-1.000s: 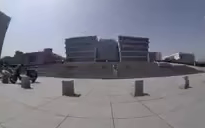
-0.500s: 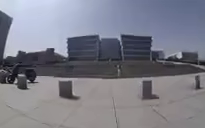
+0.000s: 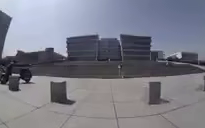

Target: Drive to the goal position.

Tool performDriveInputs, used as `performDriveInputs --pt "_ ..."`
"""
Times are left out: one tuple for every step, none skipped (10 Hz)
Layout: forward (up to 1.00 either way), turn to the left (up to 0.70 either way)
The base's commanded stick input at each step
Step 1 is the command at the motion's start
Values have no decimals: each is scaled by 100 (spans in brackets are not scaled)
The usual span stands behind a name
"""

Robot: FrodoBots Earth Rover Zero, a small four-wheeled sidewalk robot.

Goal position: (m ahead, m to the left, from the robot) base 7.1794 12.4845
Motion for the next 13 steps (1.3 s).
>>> performDriveInputs --pt "70 0" --pt "70 0" --pt "70 0" --pt "70 0" --pt "70 0" --pt "70 0" --pt "70 0" --pt "70 0" --pt "70 0" --pt "70 0" --pt "70 0" --pt "70 0" --pt "70 0"
